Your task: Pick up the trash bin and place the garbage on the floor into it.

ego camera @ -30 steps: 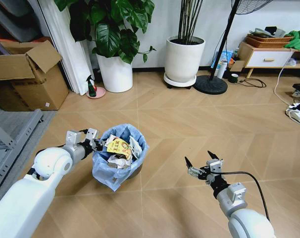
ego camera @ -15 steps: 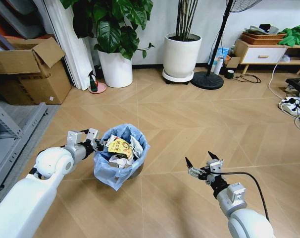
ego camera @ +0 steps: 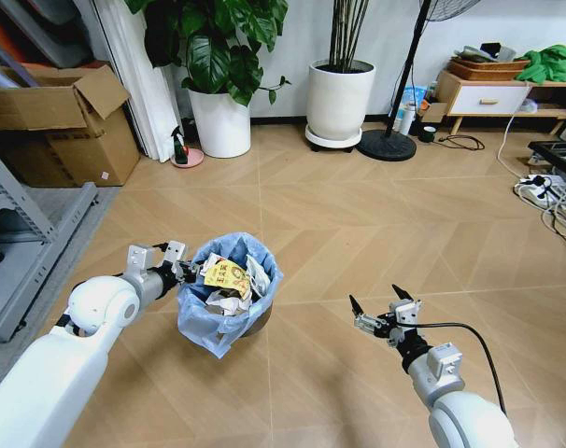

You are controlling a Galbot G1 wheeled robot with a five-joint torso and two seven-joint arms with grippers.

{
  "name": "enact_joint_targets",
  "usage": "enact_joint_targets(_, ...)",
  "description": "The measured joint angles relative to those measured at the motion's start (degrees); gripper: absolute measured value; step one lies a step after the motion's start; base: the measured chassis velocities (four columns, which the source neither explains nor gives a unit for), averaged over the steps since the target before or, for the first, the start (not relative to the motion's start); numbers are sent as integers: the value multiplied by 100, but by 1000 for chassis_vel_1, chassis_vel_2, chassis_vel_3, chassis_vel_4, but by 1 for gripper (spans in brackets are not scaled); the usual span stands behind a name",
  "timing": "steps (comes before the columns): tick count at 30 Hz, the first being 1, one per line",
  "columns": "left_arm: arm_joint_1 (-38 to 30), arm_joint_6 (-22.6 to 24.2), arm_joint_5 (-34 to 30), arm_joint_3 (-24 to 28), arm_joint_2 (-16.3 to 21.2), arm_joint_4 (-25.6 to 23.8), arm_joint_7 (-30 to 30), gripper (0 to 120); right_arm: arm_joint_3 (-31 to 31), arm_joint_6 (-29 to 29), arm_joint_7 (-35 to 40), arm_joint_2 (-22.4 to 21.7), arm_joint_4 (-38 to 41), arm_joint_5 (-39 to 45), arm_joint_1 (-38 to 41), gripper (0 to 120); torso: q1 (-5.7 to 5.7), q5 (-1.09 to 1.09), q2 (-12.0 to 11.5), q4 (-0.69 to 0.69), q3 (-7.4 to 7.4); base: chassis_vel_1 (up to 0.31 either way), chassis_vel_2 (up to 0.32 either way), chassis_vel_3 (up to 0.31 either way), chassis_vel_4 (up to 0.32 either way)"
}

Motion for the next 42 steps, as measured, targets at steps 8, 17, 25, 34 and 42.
enact_joint_targets(8,16,0,0,-11,16,-32,0,0,-5,5,1,-13,2,1,-6,100,1,-1,0,0,0,125,-128,-141,136)
enact_joint_targets(17,28,0,0,-14,3,-49,-3,0,-1,11,16,-47,11,22,-9,100,0,-1,0,0,0,127,-125,-126,130)
enact_joint_targets(25,3,0,-16,-14,19,-52,-3,0,-12,29,37,-35,-10,72,8,100,-1,-1,1,0,0,62,-70,-76,49)
enact_joint_targets(34,5,0,-15,-12,6,-36,-2,0,-12,73,34,-16,-37,81,15,100,0,-1,1,0,1,-57,8,43,4)
enact_joint_targets(42,4,0,-9,-15,-12,-20,4,0,-3,79,29,-28,-40,87,27,100,0,0,1,-1,0,-49,-61,54,63)
